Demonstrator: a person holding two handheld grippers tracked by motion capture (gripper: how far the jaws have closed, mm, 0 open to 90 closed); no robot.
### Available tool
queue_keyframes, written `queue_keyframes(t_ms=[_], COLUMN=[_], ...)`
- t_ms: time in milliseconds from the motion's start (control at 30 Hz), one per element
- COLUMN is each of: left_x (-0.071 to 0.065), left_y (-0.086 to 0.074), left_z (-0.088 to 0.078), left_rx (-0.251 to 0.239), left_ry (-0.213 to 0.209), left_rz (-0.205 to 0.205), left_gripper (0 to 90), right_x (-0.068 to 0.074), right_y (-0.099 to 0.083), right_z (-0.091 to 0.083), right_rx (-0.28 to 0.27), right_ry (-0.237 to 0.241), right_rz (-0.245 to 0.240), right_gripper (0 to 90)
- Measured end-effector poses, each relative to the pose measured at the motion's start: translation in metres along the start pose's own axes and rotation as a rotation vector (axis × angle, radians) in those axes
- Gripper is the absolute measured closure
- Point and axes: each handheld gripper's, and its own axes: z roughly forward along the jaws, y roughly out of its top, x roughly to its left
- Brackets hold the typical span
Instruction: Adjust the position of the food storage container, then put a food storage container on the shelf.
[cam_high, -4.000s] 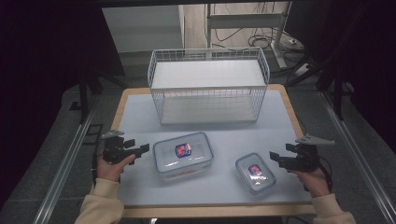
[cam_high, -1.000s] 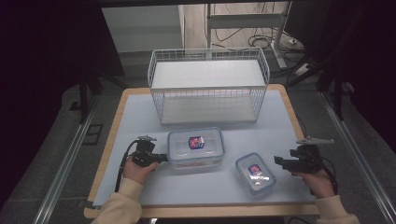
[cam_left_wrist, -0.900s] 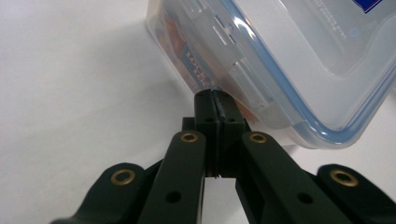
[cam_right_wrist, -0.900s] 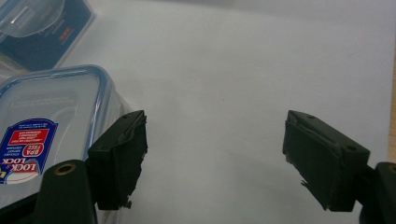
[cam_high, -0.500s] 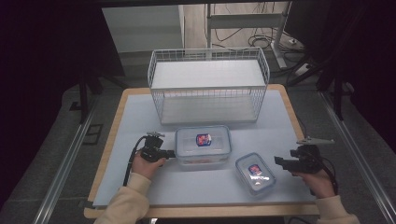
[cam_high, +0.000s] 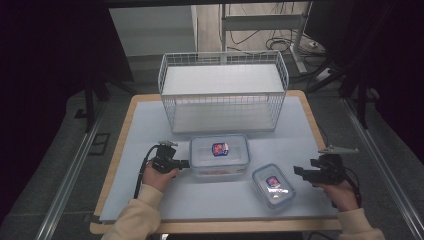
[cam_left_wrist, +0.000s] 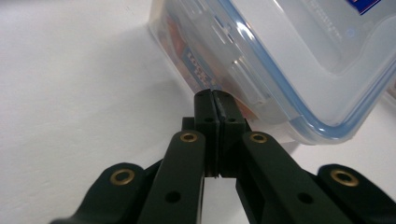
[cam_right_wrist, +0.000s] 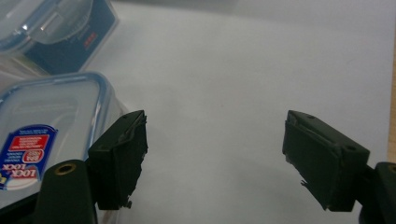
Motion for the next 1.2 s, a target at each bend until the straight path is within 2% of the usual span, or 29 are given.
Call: queue_keyframes(t_ms=[33,167,200,233,267,467,533,567,633,667,700,733,767,800,1033,1067,1100,1133,1167,1200], left_x=[0.003,0.006,0.008,0.008,0.008,0.009,0.009,0.008,0.007,0.006,0.006,0.005,0.005,0.003,-0.004,-0.005,-0.005,-0.006,-0.006,-0.006], left_y=[-0.001,-0.003,-0.006,-0.006,-0.008,-0.012,-0.013,-0.013,-0.013,-0.012,-0.012,-0.011,-0.010,-0.008,-0.002,0.001,0.001,0.006,0.006,0.008], left_z=[-0.008,-0.019,-0.027,-0.027,-0.035,-0.045,-0.045,-0.045,-0.045,-0.047,-0.047,-0.047,-0.049,-0.052,-0.055,-0.055,-0.055,-0.057,-0.057,-0.056], left_rx=[-0.019,-0.039,-0.055,-0.055,-0.076,-0.089,-0.084,-0.084,-0.089,-0.093,-0.093,-0.095,-0.092,-0.107,-0.123,-0.136,-0.136,-0.138,-0.138,-0.139], left_ry=[-0.002,0.000,0.007,0.007,0.013,0.039,0.040,0.045,0.072,0.079,0.079,0.090,0.100,0.094,0.059,0.042,0.042,0.039,0.039,0.032], left_rz=[-0.002,0.003,0.000,0.000,-0.005,0.003,0.004,0.006,0.008,-0.005,-0.005,-0.005,0.005,0.006,-0.004,-0.027,-0.027,-0.032,-0.032,-0.033], left_gripper=[89.6,89.4,89.3,89.1,88.9,82.9,75.9,75.9,69.8,54.9,46.0,38.8,38.8,32.6,23.9,20.9,19.0,18.6,18.4,18.4], right_x=[0.001,0.005,0.006,0.008,0.009,0.016,0.017,0.017,0.017,0.017,0.017,0.018,0.018,0.020,0.031,0.037,0.037,0.042,0.042,0.049], right_y=[0.001,0.003,0.004,0.004,0.005,0.009,0.008,0.008,0.008,0.008,0.008,0.010,0.010,0.012,0.022,0.027,0.027,0.032,0.032,0.037], right_z=[0.000,0.000,0.000,0.001,0.002,0.007,0.007,0.007,0.007,0.006,0.006,0.003,0.003,0.001,0.003,0.005,0.005,0.008,0.008,0.013], right_rx=[-0.006,-0.017,-0.019,-0.021,-0.021,-0.018,-0.020,-0.020,-0.021,-0.029,-0.029,-0.042,-0.042,-0.052,-0.057,-0.054,-0.054,-0.054,-0.054,-0.049], right_ry=[0.002,0.012,0.016,0.021,0.024,0.040,0.043,0.043,0.046,0.052,0.052,0.074,0.074,0.085,0.122,0.140,0.140,0.167,0.167,0.199], right_rz=[-0.002,-0.021,-0.024,-0.027,-0.032,-0.053,-0.056,-0.056,-0.058,-0.049,-0.049,-0.035,-0.035,-0.036,-0.059,-0.070,-0.070,-0.068,-0.068,-0.073], right_gripper=[22.1,21.9,21.9,21.9,21.9,21.8,21.7,21.7,21.4,21.1,21.1,20.6,20.6,20.0,18.8,18.7,18.7,18.7,18.7,18.6])
